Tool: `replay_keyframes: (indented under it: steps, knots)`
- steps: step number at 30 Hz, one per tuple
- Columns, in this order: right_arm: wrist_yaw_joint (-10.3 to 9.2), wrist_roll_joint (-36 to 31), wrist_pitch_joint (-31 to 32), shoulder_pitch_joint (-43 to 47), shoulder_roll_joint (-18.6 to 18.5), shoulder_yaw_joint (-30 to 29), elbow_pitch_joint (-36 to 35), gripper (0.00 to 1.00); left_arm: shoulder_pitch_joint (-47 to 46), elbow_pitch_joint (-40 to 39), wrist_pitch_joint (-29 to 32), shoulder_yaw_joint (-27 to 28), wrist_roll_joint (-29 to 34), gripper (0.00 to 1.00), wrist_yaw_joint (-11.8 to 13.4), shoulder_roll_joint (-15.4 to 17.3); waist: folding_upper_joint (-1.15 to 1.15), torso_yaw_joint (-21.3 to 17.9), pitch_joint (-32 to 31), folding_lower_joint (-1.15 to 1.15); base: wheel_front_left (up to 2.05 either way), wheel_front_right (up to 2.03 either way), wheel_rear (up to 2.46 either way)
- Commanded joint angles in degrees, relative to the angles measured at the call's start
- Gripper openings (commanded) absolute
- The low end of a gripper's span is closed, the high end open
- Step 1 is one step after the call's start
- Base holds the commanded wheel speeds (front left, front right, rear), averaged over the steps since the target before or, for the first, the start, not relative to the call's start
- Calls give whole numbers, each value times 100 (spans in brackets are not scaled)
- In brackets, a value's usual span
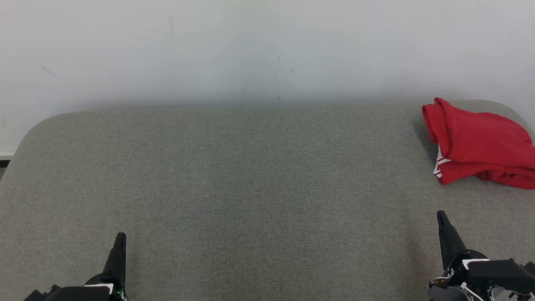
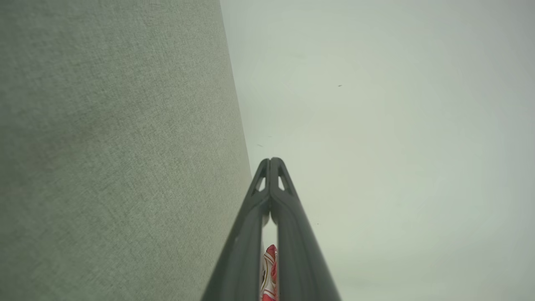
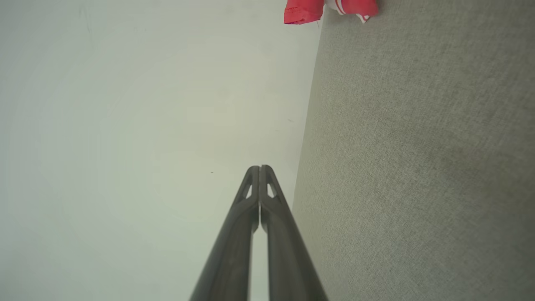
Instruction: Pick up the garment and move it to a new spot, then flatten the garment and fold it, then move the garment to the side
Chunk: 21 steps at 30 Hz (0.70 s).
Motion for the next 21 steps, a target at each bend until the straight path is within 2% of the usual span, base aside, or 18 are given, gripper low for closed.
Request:
replay_keyframes:
  steps: [1,8,21]
  knots:
    - [4,103,28,-45,17,-29,5,0,-81,2,47,21,-121,0,-47,-21,0,1,1,0,0,0,0]
    - [4,340,103,-87,33,-63,30,0,-120,21,108,30,-370,0,-46,-35,0,8,10,0,0,0,0]
    - [4,293,107,-87,44,-75,30,0,-116,19,96,26,-352,0,-46,-32,0,8,10,0,0,0,0]
